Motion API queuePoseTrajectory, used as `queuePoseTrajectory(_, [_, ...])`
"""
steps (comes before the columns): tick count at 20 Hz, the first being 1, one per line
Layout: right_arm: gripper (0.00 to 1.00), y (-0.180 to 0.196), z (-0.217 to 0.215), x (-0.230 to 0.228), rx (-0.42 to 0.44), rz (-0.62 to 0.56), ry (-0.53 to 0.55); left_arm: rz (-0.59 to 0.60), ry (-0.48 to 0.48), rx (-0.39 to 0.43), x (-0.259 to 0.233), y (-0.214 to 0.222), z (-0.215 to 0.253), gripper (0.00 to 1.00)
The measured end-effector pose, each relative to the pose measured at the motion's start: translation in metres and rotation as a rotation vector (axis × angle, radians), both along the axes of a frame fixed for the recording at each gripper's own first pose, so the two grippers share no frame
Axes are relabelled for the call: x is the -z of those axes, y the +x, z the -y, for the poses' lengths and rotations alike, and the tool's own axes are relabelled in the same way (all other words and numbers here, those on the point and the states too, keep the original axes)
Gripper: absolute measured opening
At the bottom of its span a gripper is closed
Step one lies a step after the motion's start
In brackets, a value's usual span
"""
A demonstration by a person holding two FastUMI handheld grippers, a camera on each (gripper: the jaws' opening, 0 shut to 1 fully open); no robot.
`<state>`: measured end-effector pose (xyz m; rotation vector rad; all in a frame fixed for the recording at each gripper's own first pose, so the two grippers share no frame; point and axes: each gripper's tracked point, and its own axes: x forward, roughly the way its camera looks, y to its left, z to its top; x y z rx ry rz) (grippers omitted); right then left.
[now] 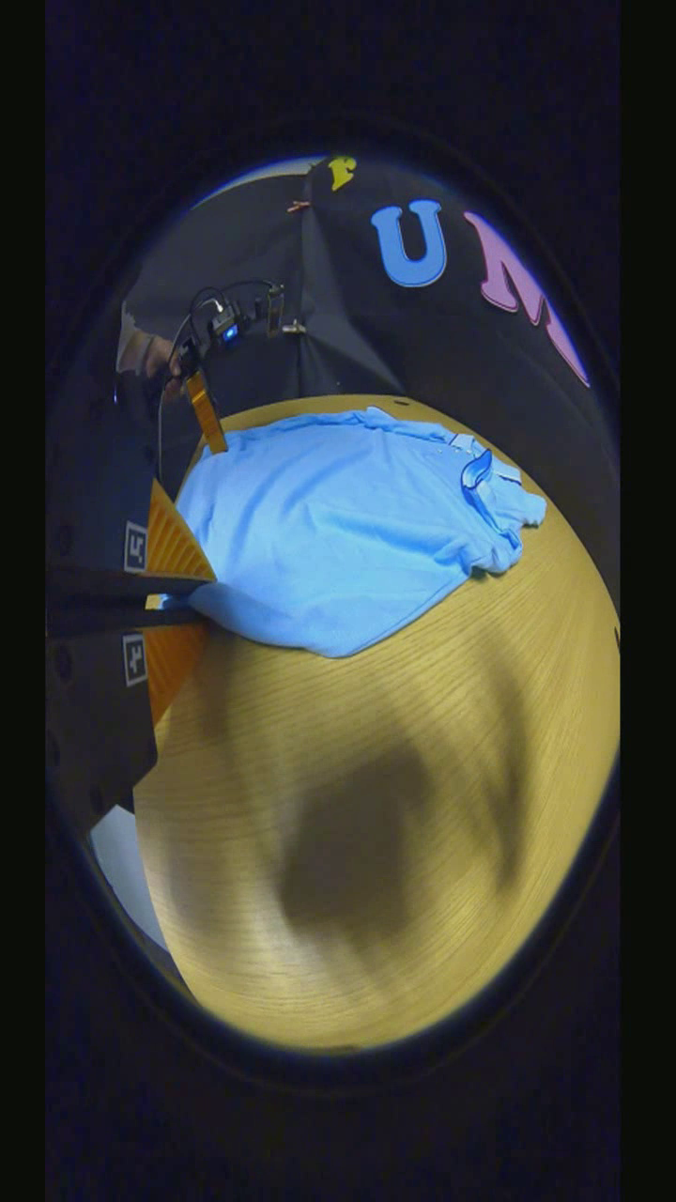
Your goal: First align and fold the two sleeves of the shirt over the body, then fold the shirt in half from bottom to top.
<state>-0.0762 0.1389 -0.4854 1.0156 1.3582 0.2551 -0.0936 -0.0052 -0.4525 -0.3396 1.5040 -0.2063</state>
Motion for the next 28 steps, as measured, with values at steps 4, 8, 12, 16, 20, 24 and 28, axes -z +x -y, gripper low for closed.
queuePoseTrajectory(4, [0.05, 0.016, 0.006, -0.022, -0.007, 0.085, 0.013, 0.063, 0.044, 0.081, -0.015, 0.01, -0.009, 0.06])
queuePoseTrajectory(8, [0.05, 0.064, 0.011, -0.061, -0.002, 0.229, 0.036, 0.176, 0.034, 0.095, -0.047, 0.049, -0.006, 0.06])
queuePoseTrajectory(12, [0.02, 0.128, 0.013, -0.098, 0.032, 0.357, 0.055, 0.309, 0.056, 0.048, -0.077, 0.112, -0.012, 0.06])
queuePoseTrajectory(16, [0.06, 0.207, 0.01, -0.121, 0.005, 0.478, 0.001, 0.387, 0.083, -0.012, -0.086, 0.184, -0.014, 0.06])
queuePoseTrajectory(20, [0.1, 0.302, 0.02, -0.14, 0.004, 0.589, -0.07, 0.473, 0.118, -0.039, -0.094, 0.277, -0.013, 0.06])
queuePoseTrajectory(24, [0.1, 0.406, 0.023, -0.136, 0.085, 0.64, -0.143, 0.553, 0.183, -0.101, -0.079, 0.377, -0.023, 0.06])
queuePoseTrajectory(28, [0.04, 0.475, 0.02, -0.084, 0.047, 0.639, -0.275, 0.528, 0.309, -0.111, -0.029, 0.444, -0.03, 0.06])
